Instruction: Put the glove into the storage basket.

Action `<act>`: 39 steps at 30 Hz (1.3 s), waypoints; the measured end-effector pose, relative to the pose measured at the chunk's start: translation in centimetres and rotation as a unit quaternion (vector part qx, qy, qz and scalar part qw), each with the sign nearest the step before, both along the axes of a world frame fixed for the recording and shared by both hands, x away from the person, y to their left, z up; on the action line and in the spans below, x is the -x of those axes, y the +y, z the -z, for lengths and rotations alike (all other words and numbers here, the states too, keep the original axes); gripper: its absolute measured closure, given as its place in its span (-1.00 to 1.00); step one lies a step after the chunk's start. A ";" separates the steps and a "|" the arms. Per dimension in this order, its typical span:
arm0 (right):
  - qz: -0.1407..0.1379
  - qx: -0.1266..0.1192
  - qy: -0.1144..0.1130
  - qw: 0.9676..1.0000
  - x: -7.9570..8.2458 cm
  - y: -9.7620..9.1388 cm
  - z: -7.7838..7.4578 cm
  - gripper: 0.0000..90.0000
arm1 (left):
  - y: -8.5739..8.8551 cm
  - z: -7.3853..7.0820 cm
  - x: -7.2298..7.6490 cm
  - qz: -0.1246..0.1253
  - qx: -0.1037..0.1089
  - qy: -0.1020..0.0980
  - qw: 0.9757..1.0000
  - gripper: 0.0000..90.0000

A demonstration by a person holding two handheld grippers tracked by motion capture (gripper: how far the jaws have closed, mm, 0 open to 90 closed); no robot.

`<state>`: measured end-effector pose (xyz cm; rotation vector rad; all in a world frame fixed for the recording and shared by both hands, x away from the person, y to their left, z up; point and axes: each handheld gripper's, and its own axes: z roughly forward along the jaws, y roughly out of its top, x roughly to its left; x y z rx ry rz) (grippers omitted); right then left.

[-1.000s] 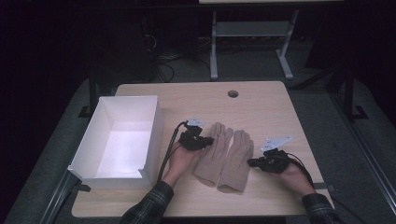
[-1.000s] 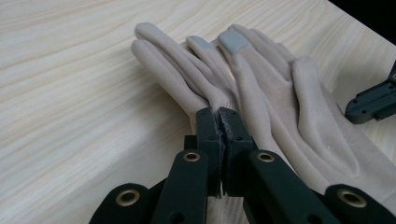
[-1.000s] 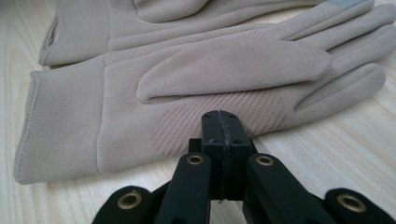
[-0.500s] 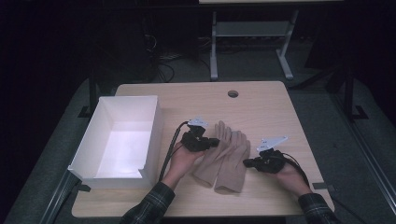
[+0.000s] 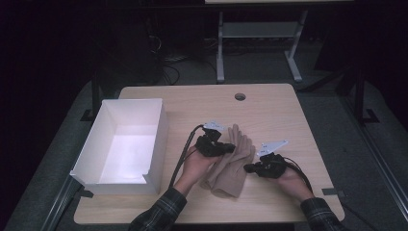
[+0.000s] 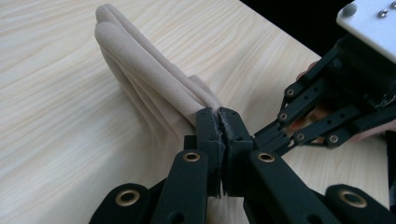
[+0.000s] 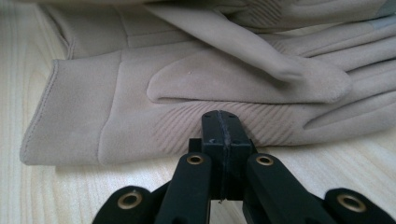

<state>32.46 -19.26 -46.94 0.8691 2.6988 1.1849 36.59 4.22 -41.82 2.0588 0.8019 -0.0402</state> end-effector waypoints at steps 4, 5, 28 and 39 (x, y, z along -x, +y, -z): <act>-0.001 -0.002 0.000 1.000 0.0 0.0 0.1 1.00 | -1.2 0.1 0.1 0.005 0.000 0.004 1.000 0.95; -0.001 -0.002 0.000 1.000 0.0 0.0 0.1 1.00 | -1.5 0.2 0.1 0.007 -0.001 0.005 1.000 0.95; 0.059 -0.015 -0.012 0.998 0.1 -4.3 -0.8 0.37 | -1.9 1.2 2.4 0.039 -0.014 -0.001 0.999 0.99; 0.155 0.002 -0.030 0.987 -0.7 -7.4 0.0 -0.44 | -3.4 2.9 5.2 0.077 -0.039 0.001 0.996 0.99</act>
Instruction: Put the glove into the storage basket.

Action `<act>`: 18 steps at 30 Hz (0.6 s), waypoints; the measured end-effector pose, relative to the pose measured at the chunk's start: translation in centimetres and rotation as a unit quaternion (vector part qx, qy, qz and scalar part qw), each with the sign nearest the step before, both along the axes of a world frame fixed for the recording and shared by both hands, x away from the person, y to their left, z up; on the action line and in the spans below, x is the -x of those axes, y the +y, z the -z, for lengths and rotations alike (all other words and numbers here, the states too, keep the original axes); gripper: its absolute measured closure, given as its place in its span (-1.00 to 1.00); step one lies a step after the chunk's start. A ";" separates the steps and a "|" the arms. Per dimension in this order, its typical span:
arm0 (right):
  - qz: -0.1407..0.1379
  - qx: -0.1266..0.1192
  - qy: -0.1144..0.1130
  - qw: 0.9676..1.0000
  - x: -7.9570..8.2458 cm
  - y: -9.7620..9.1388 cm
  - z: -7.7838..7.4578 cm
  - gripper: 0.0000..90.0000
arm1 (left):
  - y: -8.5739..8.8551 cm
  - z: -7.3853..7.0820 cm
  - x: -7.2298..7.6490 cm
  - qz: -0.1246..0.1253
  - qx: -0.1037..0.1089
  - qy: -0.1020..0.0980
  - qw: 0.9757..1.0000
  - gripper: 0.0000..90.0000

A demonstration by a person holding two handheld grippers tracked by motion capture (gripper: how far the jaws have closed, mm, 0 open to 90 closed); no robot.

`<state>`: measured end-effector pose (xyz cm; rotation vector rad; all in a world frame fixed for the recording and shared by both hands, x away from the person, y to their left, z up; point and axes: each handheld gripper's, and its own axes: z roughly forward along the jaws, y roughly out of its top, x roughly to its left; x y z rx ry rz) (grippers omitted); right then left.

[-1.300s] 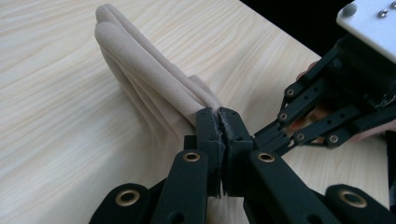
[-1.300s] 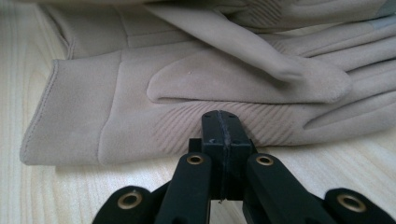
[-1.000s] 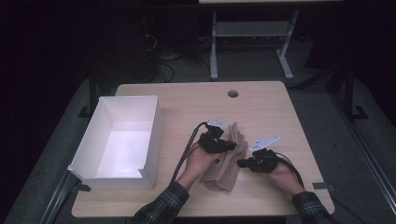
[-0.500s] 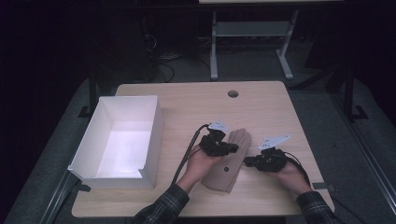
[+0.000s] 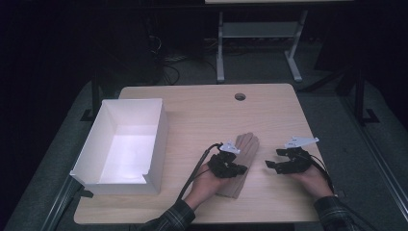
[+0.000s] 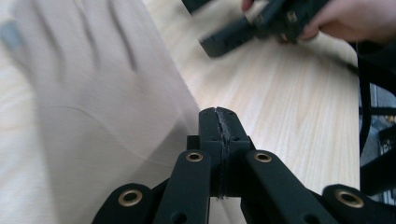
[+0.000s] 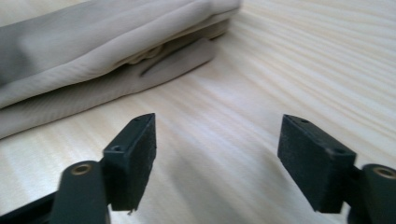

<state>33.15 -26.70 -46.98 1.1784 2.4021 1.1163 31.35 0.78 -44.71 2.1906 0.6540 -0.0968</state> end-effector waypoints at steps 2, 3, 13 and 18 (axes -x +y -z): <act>0.012 0.007 -0.003 1.000 -0.1 -0.1 0.1 -0.51 | -0.2 0.5 0.4 0.001 -0.006 0.006 1.000 0.99; 0.016 0.011 -0.005 1.000 -0.1 -0.1 0.2 -0.54 | -0.2 0.8 0.5 0.004 -0.014 0.004 1.000 0.99; 0.028 0.028 -0.009 0.999 -0.2 -0.1 0.8 -0.64 | 0.9 1.1 1.1 0.000 -0.052 -0.019 0.998 0.99; 0.027 0.034 -0.010 0.999 -0.2 0.0 1.0 -0.65 | 2.4 0.9 1.1 -0.009 -0.066 -0.026 0.997 0.99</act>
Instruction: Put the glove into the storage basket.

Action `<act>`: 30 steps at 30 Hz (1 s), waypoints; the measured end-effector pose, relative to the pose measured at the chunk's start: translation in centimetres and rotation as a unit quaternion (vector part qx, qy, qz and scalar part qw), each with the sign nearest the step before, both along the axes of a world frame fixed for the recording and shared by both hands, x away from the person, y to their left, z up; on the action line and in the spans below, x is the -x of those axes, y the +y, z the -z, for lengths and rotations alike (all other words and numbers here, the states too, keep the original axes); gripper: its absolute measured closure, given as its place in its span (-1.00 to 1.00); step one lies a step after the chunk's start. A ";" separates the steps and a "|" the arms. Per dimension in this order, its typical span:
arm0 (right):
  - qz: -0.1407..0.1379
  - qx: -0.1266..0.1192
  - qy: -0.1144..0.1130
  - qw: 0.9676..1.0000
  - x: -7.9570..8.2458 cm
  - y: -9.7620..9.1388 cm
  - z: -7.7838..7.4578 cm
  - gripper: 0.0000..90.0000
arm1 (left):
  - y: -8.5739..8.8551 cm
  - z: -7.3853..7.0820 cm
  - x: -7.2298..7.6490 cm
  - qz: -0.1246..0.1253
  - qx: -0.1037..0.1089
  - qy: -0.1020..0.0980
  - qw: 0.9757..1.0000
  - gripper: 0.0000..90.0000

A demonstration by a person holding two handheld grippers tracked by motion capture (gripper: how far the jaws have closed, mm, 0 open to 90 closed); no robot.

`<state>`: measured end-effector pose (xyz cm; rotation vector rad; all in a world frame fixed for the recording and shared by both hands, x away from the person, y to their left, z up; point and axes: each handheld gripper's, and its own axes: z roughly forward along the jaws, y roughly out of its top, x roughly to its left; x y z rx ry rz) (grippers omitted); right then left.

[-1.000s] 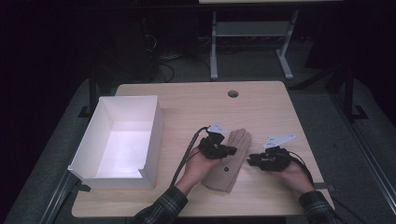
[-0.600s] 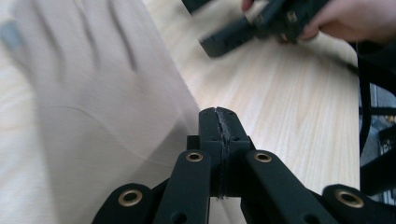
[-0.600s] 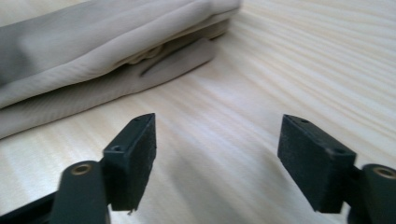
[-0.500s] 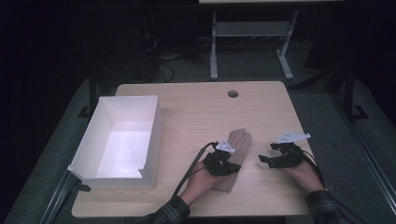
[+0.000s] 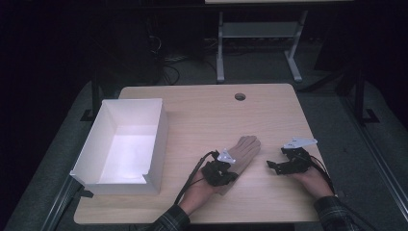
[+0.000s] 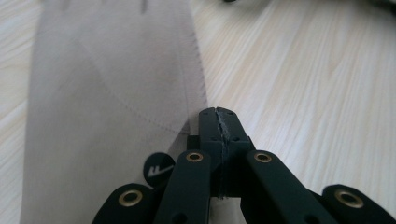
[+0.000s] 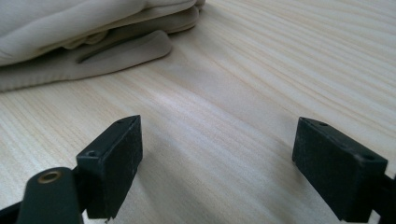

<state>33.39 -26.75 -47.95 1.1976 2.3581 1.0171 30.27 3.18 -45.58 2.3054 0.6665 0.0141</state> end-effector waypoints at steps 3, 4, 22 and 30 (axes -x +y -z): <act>-0.003 0.003 -0.001 1.000 0.0 0.1 0.1 -0.68 | 1.0 -0.1 -0.1 -0.011 -0.001 -0.001 1.000 0.99; -0.003 0.003 -0.001 1.000 0.0 0.1 0.1 -0.68 | 1.4 -0.1 -0.1 -0.013 -0.005 -0.003 1.000 0.99; -0.006 -0.005 -0.006 1.000 0.1 0.1 0.3 -0.70 | 3.2 -3.1 -3.8 0.006 -0.003 -0.065 0.998 -0.01; -0.007 -0.005 -0.006 1.000 0.1 0.1 0.3 -0.70 | 1.0 -1.5 -5.8 0.033 -0.015 -0.056 0.998 -0.65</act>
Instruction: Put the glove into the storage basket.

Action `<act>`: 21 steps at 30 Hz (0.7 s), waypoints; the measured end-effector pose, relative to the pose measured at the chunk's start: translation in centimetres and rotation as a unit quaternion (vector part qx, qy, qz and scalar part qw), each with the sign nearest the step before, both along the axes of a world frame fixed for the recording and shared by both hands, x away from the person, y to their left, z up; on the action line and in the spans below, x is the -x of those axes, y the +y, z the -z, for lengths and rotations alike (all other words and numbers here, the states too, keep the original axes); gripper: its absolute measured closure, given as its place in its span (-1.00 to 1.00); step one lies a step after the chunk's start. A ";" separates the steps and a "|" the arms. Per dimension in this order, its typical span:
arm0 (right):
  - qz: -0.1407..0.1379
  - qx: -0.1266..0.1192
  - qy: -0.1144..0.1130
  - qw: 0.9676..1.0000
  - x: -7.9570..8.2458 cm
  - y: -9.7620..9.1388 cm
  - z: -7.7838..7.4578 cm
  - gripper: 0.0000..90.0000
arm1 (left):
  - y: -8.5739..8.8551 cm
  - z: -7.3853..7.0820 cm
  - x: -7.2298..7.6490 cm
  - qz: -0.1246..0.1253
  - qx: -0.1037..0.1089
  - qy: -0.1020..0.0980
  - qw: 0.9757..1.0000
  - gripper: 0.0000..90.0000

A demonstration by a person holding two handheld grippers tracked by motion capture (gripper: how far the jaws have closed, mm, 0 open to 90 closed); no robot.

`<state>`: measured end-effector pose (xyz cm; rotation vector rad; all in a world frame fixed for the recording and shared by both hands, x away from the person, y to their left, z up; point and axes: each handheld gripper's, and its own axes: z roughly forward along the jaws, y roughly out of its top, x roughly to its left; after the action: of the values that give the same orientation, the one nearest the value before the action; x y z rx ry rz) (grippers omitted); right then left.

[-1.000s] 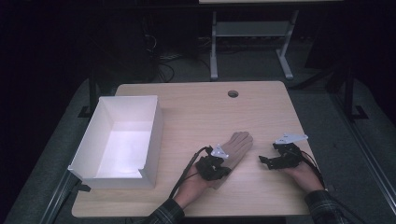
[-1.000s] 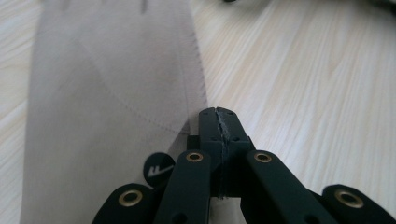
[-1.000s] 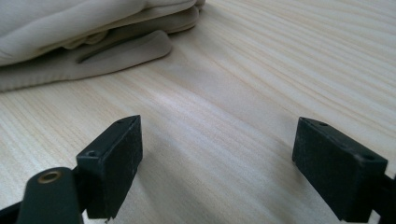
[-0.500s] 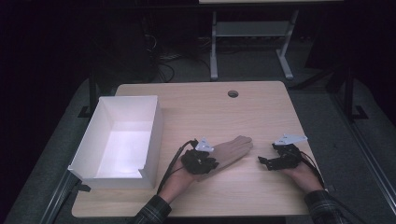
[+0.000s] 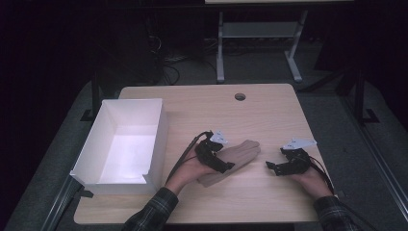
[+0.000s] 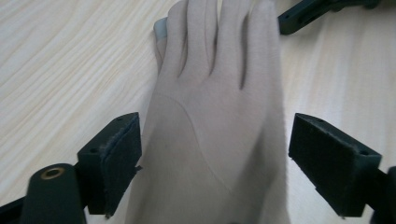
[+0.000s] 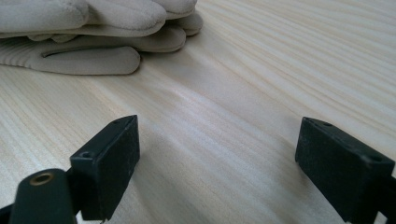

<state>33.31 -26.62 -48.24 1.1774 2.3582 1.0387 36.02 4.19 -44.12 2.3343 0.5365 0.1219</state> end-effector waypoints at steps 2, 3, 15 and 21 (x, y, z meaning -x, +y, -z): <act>0.000 0.000 0.000 1.000 0.0 0.0 0.0 -0.70 | -0.6 0.5 -0.3 0.007 -0.011 0.001 1.000 -0.70; 0.000 0.000 0.000 1.000 0.0 0.0 0.0 -0.70 | -0.8 0.8 -0.3 0.004 -0.010 0.004 1.000 -0.70; 0.000 0.000 0.000 1.000 0.0 0.0 0.0 -0.70 | -1.1 2.0 0.1 0.019 -0.031 0.010 0.999 -0.43; 0.000 0.000 0.000 1.000 0.0 0.0 0.0 -0.70 | -0.8 1.8 0.3 0.031 -0.016 0.036 0.999 0.36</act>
<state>33.30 -26.62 -48.24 1.1778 2.3584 1.0392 35.70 3.36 -45.95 2.3909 0.5000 0.0186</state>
